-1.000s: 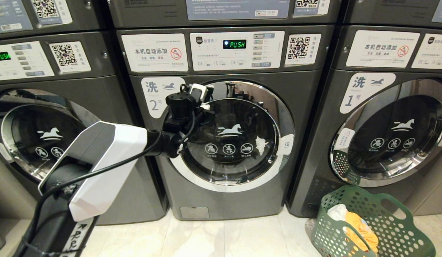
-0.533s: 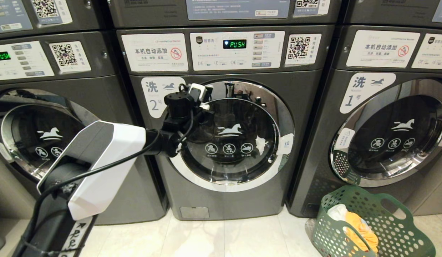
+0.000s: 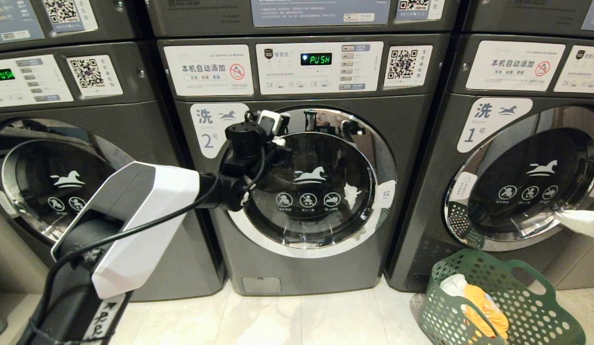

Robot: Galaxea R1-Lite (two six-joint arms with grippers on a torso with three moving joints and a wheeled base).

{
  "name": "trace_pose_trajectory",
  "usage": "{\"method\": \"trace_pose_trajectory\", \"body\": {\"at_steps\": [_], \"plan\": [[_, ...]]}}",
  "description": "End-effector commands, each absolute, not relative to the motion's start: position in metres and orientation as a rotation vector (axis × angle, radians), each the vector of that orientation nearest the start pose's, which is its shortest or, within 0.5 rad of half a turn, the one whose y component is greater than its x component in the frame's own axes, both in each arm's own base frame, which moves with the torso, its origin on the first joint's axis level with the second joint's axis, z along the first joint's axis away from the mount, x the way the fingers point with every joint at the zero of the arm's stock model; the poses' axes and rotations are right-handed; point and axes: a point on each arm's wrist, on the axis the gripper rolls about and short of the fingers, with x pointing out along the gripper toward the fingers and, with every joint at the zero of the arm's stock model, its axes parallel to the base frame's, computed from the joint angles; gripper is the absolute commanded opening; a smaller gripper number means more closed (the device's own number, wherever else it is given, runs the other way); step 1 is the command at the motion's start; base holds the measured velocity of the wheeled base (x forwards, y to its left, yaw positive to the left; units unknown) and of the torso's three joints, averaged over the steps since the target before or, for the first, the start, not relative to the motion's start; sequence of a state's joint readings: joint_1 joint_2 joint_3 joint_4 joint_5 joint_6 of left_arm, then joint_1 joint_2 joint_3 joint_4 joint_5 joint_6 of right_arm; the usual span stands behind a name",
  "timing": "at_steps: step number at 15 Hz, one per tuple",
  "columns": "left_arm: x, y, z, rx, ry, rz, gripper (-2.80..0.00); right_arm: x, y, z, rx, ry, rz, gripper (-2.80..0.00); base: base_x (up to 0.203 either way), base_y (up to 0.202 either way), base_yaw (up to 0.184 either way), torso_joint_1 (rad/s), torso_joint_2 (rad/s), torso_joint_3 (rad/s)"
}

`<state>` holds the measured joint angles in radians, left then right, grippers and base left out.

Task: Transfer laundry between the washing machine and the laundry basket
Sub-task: Press the washing machine door tightly with the right hand

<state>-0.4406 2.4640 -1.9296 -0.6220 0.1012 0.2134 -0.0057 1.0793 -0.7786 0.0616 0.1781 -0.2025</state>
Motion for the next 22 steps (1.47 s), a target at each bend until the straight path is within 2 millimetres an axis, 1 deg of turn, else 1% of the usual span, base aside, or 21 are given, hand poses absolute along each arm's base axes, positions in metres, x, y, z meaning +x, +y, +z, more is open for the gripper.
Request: {"method": "trace_pose_trajectory", "body": {"at_steps": [1, 2, 4, 6, 7, 8, 9, 12, 14, 19, 20, 22], "plan": [[0.473, -0.224, 0.175, 0.188, -0.123, -0.331, -2.8, 0.23, 0.003, 0.192, -0.136, 0.586, 0.249, -2.8, 0.0, 0.0, 0.0, 0.0, 0.0, 0.0], [0.471, -0.227, 0.178, 0.186, -0.127, -0.33, -2.8, 0.259, 0.003, 0.167, -0.13, 0.611, 0.265, -2.8, 0.0, 0.0, 0.0, 0.0, 0.0, 0.0], [0.463, -0.24, 0.18, 0.183, -0.129, -0.34, -2.8, 0.315, 0.003, 0.107, -0.123, 0.61, 0.286, -2.8, 0.0, 0.0, 0.0, 0.0, 0.0, 0.0], [0.458, -0.251, 0.179, 0.184, -0.121, -0.349, -2.8, 0.351, 0.004, 0.056, -0.126, 0.54, 0.298, -2.8, 0.0, 0.0, 0.0, 0.0, 0.0, 0.0], [0.458, -0.252, 0.177, 0.187, -0.116, -0.349, -2.8, 0.363, 0.005, 0.034, -0.126, 0.496, 0.316, -2.8, 0.0, 0.0, 0.0, 0.0, 0.0, 0.0], [0.457, -0.253, 0.178, 0.189, -0.117, -0.347, -2.8, 0.373, 0.008, 0.021, -0.119, 0.446, 0.349, -2.8, 0.0, 0.0, 0.0, 0.0, 0.0, 0.0], [0.456, -0.253, 0.18, 0.189, -0.117, -0.337, -2.8, 0.381, 0.011, 0.016, -0.099, 0.394, 0.395, -2.8, 0.0, 0.0, 0.0, 0.0, 0.0, 0.0], [0.455, -0.253, 0.182, 0.19, -0.119, -0.334, -2.8, 0.412, 0.016, 0.026, -0.071, 0.274, 0.437, -2.8, 0.0, 0.0, 0.0, 0.0, 0.0, 0.0], [0.456, -0.254, 0.179, 0.194, -0.106, -0.336, -2.8, 0.417, 0.022, 0.032, -0.043, 0.243, 0.508, -2.8, 0.0, 0.0, 0.0, 0.0, 0.0, 0.0], [0.458, -0.254, 0.171, 0.201, -0.087, -0.338, -2.8, 0.429, 0.025, 0.036, -0.049, 0.205, 0.517, -2.8, 0.0, 0.0, 0.0, 0.0, 0.0, 0.0], [0.459, -0.255, 0.169, 0.202, -0.084, -0.339, -2.8, 0.434, 0.026, 0.035, -0.052, 0.196, 0.513, -2.8, 0.0, 0.0, 0.0, 0.0, 0.0, 0.0], [0.458, -0.255, 0.17, 0.202, -0.084, -0.342, -2.8, 0.452, 0.027, 0.036, -0.067, 0.144, 0.491, -2.8, 0.0, 0.0, 0.0, 0.0, 0.0, 0.0]]}}
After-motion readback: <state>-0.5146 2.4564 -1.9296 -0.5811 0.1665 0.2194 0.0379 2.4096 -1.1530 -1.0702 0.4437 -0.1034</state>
